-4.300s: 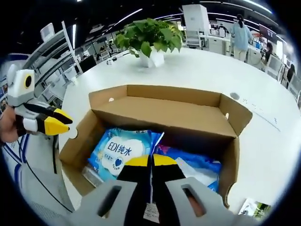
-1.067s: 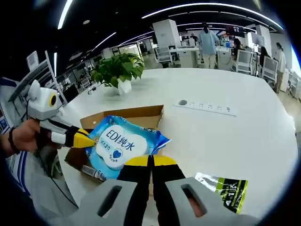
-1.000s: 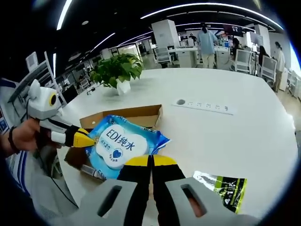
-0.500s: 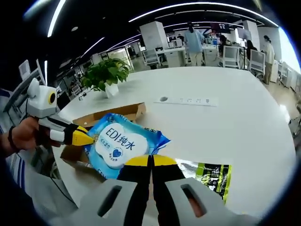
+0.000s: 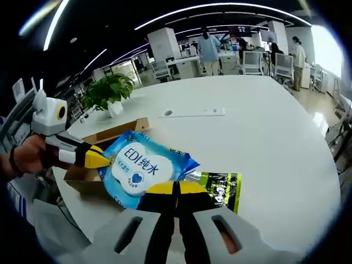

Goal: Operate the shoe box by opening the lid, removing the specified soft item, and placing it in the target area until the item is outside and the box remains undamaged.

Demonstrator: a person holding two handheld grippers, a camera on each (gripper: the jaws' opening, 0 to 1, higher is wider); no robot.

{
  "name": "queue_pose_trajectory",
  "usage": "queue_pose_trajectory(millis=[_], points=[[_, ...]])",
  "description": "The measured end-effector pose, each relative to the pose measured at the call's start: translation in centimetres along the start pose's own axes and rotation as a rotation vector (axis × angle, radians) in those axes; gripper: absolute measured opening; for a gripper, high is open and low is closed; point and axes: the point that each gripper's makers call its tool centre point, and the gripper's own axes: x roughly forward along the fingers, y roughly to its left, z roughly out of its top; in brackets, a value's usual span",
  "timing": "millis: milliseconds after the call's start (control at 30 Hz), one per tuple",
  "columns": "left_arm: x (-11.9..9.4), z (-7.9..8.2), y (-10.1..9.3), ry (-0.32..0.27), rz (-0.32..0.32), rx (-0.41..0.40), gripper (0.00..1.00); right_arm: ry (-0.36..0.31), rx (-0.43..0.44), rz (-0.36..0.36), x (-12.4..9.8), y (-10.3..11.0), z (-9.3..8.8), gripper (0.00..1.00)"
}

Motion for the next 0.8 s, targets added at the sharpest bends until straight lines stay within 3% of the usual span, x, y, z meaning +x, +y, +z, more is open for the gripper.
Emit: queue_pose_trajectory(millis=[367,800], points=[[2.5,-1.0,-3.5,0.048,-0.049,0.046,0.03,0.007,0.047,-0.051,-2.6,-3.1,-2.5,0.0],[4.0,-1.4,-4.8,0.073,-0.052,0.054,0.03,0.021,0.061,-0.053,-3.0,-4.8,-3.6,0.0]])
